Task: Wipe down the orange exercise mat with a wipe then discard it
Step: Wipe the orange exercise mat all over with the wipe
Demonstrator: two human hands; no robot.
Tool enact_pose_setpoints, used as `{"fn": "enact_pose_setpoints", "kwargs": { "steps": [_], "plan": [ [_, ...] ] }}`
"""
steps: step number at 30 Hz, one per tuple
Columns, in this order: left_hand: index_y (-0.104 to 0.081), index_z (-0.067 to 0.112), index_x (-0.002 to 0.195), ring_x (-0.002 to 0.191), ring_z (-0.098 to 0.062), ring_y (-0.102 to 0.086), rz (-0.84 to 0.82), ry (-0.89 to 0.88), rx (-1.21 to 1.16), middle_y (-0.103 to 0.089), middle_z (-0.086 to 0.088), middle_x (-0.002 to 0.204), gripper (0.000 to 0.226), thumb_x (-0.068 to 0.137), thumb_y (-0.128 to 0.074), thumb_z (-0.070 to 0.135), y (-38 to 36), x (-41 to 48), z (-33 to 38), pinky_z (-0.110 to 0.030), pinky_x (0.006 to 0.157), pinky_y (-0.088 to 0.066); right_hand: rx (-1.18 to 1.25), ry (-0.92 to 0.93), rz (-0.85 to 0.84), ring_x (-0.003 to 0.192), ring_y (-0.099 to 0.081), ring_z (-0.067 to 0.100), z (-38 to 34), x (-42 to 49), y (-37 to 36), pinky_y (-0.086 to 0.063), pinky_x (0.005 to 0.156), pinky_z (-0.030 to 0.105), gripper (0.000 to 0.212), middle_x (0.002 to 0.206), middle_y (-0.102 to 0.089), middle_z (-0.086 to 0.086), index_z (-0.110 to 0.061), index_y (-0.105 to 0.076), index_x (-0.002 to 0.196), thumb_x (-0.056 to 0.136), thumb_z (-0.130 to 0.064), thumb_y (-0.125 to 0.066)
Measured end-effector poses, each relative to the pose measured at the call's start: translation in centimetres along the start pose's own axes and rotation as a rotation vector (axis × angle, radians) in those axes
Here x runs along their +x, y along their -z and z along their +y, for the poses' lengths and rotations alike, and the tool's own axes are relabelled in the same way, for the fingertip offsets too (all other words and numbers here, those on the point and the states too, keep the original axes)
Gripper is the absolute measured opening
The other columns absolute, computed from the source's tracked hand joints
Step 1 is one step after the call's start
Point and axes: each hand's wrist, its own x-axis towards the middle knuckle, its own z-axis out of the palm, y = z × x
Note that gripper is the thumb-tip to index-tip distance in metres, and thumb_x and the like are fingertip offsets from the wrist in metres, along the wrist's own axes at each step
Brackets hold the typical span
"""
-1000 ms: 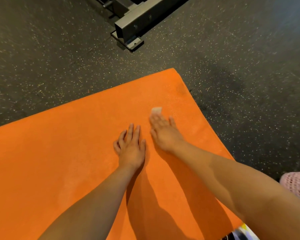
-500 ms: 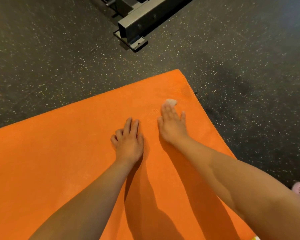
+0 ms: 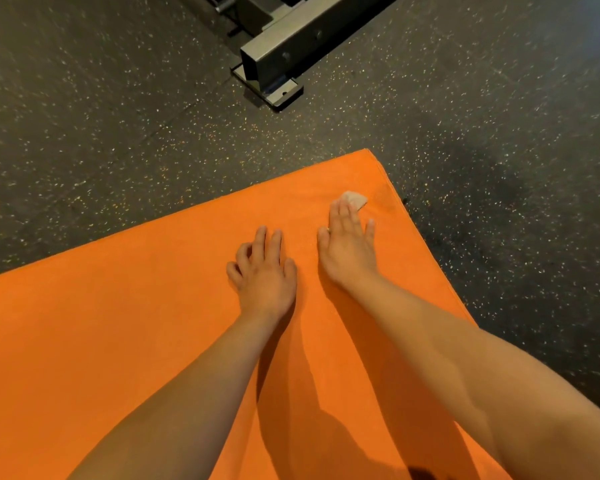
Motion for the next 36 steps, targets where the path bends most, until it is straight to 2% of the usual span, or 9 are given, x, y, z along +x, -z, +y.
{"fn": "enact_pose_setpoints", "kwargs": {
  "steps": [5, 7, 11, 15, 17, 21, 23, 31, 36],
  "plan": [
    [-0.029, 0.038, 0.153, 0.138, -0.024, -0.021, 0.021, 0.024, -0.071, -0.018, 0.006, 0.164, 0.054, 0.1, -0.041, 0.043, 0.9, 1.8, 0.8, -0.044, 0.108, -0.019, -0.061, 0.435, -0.088, 0.156, 0.003, 0.012, -1.9, -1.2, -0.7, 0.007, 0.125, 0.049, 0.057, 0.17, -0.001, -0.003, -0.019, -0.009, 0.163, 0.109, -0.034, -0.021],
    [-0.022, 0.039, 0.155, 0.141, -0.024, -0.016, -0.003, -0.007, -0.041, -0.007, 0.008, 0.167, 0.057, 0.101, -0.038, 0.046, 1.0, 2.7, 1.1, -0.046, 0.109, -0.018, -0.108, 0.359, -0.04, 0.156, 0.003, 0.012, -0.4, 0.7, 0.0, 0.012, 0.124, 0.049, 0.057, 0.17, -0.002, -0.004, -0.021, -0.006, 0.163, 0.11, -0.034, -0.02],
    [-0.016, 0.041, 0.157, 0.143, -0.024, -0.012, -0.037, 0.019, -0.013, -0.002, 0.01, 0.168, 0.06, 0.1, -0.035, 0.049, 0.7, 3.8, 1.6, -0.048, 0.11, -0.016, -0.037, 0.001, 0.028, 0.157, 0.006, 0.017, 0.8, 3.5, 1.4, 0.009, 0.123, 0.048, 0.059, 0.17, 0.004, 0.001, -0.015, -0.004, 0.163, 0.11, -0.033, -0.021],
    [-0.022, 0.044, 0.153, 0.141, -0.024, -0.014, -0.03, 0.046, -0.074, -0.009, 0.013, 0.165, 0.059, 0.097, -0.038, 0.049, 0.8, 4.2, 1.6, -0.048, 0.109, -0.016, -0.046, 0.407, -0.072, 0.157, -0.001, 0.017, -2.2, 2.7, 0.7, 0.006, 0.124, 0.044, 0.057, 0.17, -0.005, 0.002, -0.016, -0.012, 0.163, 0.109, -0.028, -0.027],
    [-0.023, 0.045, 0.153, 0.14, -0.024, -0.013, -0.03, 0.038, -0.077, -0.009, 0.014, 0.165, 0.059, 0.096, -0.039, 0.05, 0.9, 4.3, 1.2, -0.048, 0.109, -0.017, -0.078, 0.457, -0.086, 0.156, 0.002, 0.013, -2.3, 3.7, 1.0, 0.011, 0.123, 0.045, 0.057, 0.171, -0.002, -0.002, -0.018, -0.01, 0.163, 0.109, -0.03, -0.025],
    [-0.023, 0.044, 0.152, 0.139, -0.023, -0.012, -0.014, 0.019, -0.078, -0.009, 0.014, 0.164, 0.06, 0.096, -0.041, 0.052, 0.6, 4.3, 0.7, -0.048, 0.108, -0.016, -0.034, 0.065, 0.023, 0.156, 0.005, 0.016, -1.6, 8.0, 2.2, 0.012, 0.122, 0.05, 0.057, 0.171, 0.001, 0.001, -0.015, -0.005, 0.163, 0.11, -0.033, -0.018],
    [-0.023, 0.044, 0.152, 0.14, -0.024, -0.012, -0.008, 0.019, -0.086, -0.009, 0.014, 0.164, 0.06, 0.096, -0.042, 0.052, 0.4, 4.4, 0.7, -0.049, 0.108, -0.016, 0.022, -0.014, 0.036, 0.156, 0.009, 0.017, -2.3, 9.2, 1.9, 0.01, 0.124, 0.049, 0.058, 0.17, 0.006, 0.003, -0.013, -0.003, 0.163, 0.11, -0.031, -0.019],
    [-0.024, 0.031, 0.157, 0.143, -0.019, -0.019, 0.046, -0.018, -0.251, -0.017, 0.017, 0.164, 0.064, 0.099, -0.049, 0.03, 0.3, 4.4, -0.5, -0.043, 0.113, -0.012, 0.001, 0.351, -0.064, 0.157, 0.003, 0.016, -4.9, 6.1, -0.1, 0.005, 0.126, 0.045, 0.059, 0.171, 0.0, 0.003, -0.013, -0.01, 0.162, 0.108, -0.026, -0.029],
    [-0.03, 0.018, 0.157, 0.15, -0.019, -0.021, 0.095, -0.084, -0.343, -0.029, 0.001, 0.163, 0.056, 0.102, -0.038, 0.029, -0.8, 1.9, -1.4, -0.041, 0.122, -0.012, 0.02, 0.459, -0.146, 0.156, 0.004, 0.01, -4.5, 0.3, -1.0, 0.007, 0.126, 0.043, 0.056, 0.17, 0.002, -0.004, -0.019, -0.011, 0.163, 0.109, -0.028, -0.026]
  ]
}}
